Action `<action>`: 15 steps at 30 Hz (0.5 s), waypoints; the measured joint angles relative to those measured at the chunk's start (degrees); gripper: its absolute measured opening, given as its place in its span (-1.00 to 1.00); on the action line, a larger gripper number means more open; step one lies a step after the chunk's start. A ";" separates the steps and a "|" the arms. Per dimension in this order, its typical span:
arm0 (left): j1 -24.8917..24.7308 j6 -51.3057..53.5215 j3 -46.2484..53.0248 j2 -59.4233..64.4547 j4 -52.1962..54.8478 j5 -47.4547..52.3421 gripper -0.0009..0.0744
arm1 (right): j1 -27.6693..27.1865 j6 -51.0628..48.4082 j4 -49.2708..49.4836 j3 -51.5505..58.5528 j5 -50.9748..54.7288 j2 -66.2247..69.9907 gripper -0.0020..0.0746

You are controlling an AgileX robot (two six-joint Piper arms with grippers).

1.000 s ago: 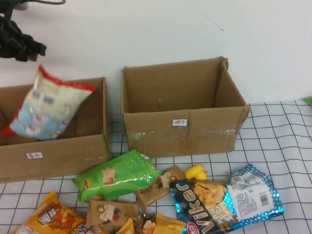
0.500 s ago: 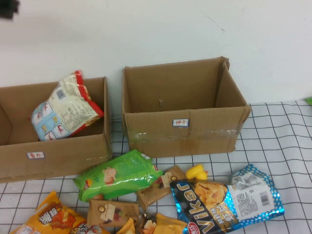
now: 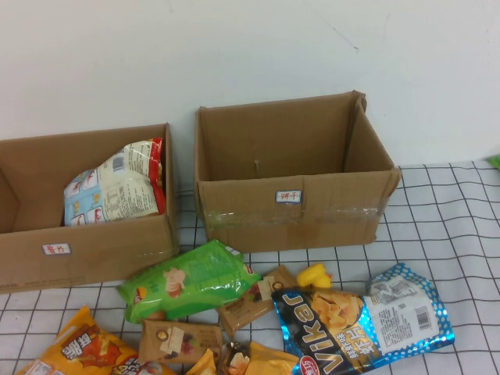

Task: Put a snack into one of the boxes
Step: Pick up the biscuit

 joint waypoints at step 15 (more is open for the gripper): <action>0.00 -7.03 56.55 -44.01 1.94 -21.90 -0.98 | 5.71 -7.91 -8.87 -21.10 19.93 23.53 -0.95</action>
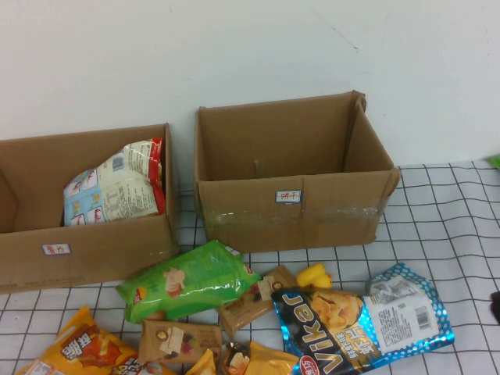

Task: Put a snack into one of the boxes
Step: Pick up the biscuit

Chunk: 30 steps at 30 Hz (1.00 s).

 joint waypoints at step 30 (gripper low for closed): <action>0.03 -5.05 19.55 -22.72 -2.46 -0.63 -0.98 | 46.21 23.50 -40.71 -12.56 -10.88 43.26 -0.51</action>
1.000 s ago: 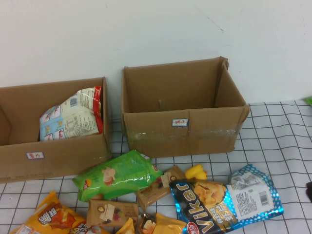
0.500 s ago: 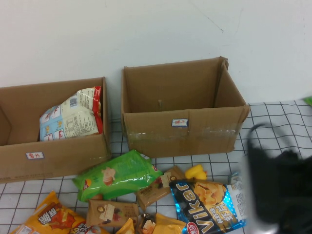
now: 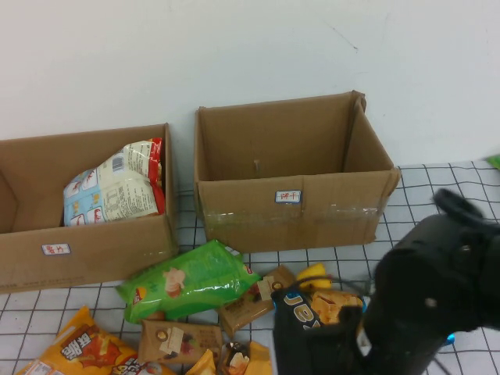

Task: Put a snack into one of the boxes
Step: Pick up the biscuit

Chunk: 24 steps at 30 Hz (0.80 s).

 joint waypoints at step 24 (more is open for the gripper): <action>-1.69 8.57 0.00 0.00 1.45 0.12 -0.98 | 0.00 -26.19 10.53 -0.24 -6.70 19.90 0.59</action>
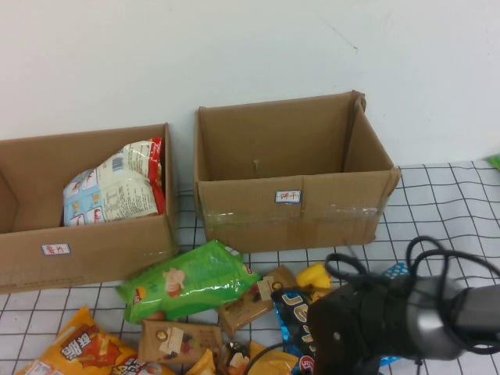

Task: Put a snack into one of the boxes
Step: Pick up the biscuit

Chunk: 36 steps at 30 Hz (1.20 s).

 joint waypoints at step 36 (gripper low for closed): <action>-0.74 0.86 0.10 0.00 2.05 0.88 -0.98 | 0.08 20.27 -9.40 -10.37 -4.58 -8.21 -0.78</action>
